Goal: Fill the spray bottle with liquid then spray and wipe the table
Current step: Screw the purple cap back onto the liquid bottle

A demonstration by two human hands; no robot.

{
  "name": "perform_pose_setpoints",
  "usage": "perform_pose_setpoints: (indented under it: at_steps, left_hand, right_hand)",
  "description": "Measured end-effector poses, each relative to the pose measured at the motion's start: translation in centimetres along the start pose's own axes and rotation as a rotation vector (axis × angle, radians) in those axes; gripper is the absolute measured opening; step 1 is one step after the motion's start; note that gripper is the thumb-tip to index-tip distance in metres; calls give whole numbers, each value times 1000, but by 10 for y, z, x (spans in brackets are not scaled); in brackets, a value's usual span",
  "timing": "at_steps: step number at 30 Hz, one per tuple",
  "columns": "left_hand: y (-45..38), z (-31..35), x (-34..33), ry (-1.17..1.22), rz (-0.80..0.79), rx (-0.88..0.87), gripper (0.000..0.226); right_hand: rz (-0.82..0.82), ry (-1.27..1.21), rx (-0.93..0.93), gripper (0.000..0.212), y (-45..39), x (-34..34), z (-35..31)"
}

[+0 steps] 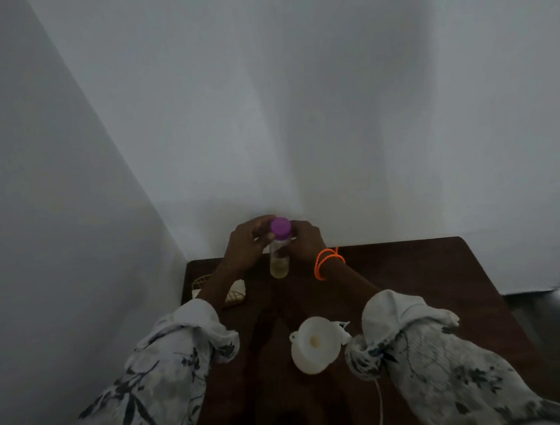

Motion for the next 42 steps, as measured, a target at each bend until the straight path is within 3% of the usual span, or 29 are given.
perform_pose_setpoints:
  at_steps: [13,19,22,26,29,32,37,42]
  left_hand:
    - [-40,-76,-13,40,-7,95,44]
    - [-43,-86,-11,99,-6,171,50]
    - [-35,-88,-10,155,30,250,60]
    - [-15,-87,-12,254,190,336,63]
    - [0,-88,-17,266,306,390,60]
    - [13,-86,-23,269,325,426,47]
    - [43,-64,-40,328,185,514,17]
    - [89,-50,-54,354,-14,634,17]
  right_hand:
    - [-2,23,-22,54,-68,-58,34]
    - [-11,10,22,63,-77,-63,36]
    - [-38,-29,22,71,-75,-59,43]
    - [-95,-43,-36,70,-69,-47,60]
    - [-104,-27,-58,68,-58,-38,71]
    - [-91,-5,-71,64,-45,-31,79]
    - [-60,-30,-62,44,-16,-16,88]
    - [-34,-41,-104,27,28,3,93]
Point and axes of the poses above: each hand's wrist, its own y-axis away from the middle knuckle, its own x-axis out of the back of the hand, z = x × y, the point moved 2 cm from there along -y, towards the middle knuckle, and after that the axes turned 3 degrees about -y, right-handed, at the moved point
